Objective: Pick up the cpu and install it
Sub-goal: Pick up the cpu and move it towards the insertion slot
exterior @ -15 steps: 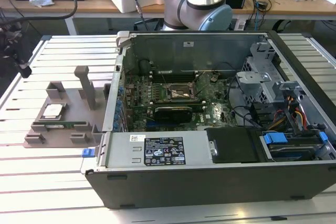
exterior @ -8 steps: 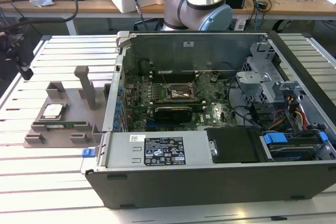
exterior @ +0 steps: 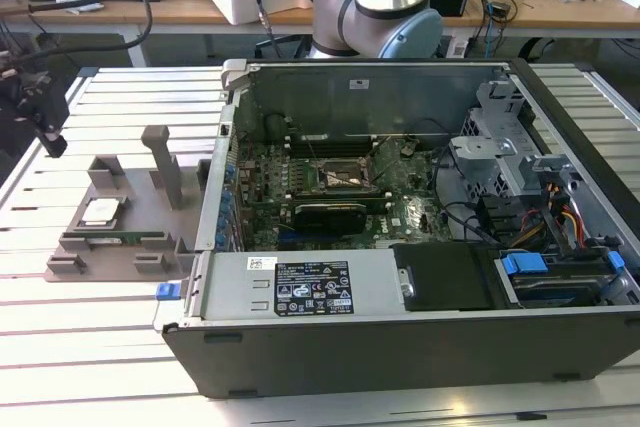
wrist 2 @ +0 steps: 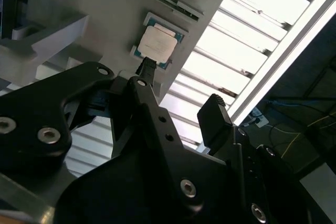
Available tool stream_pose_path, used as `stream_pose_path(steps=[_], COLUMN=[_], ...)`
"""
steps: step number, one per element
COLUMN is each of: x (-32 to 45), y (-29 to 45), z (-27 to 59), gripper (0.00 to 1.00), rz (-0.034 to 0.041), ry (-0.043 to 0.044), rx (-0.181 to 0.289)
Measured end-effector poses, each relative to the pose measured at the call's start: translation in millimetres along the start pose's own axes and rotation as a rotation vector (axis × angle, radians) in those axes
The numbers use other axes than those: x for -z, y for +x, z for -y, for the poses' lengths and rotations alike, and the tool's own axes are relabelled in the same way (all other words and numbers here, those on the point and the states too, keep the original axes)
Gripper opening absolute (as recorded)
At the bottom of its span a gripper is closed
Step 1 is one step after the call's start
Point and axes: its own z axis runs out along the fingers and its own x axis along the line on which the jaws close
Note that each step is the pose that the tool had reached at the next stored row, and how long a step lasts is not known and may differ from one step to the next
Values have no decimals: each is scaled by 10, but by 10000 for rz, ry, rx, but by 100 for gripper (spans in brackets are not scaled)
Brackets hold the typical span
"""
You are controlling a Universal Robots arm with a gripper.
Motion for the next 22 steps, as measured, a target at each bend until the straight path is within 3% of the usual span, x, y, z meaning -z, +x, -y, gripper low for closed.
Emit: stream_pose_path(steps=[11, 12, 13, 14, 15, 19, 22], x=[-145, -156, -165, -170, -179, -199, -226], y=[-29, -39, -50, -58, -61, -60, -65], z=[-1, -9, -27, -48, -64, -76, -79], gripper=[60, 60, 60, 60, 60, 60, 60], rz=[1, 7, 25, 48, 57, 53, 51], ry=[37, 110, 343, 679, 777, 757, 758], rx=[2, 4, 11, 22, 52, 868, 881])
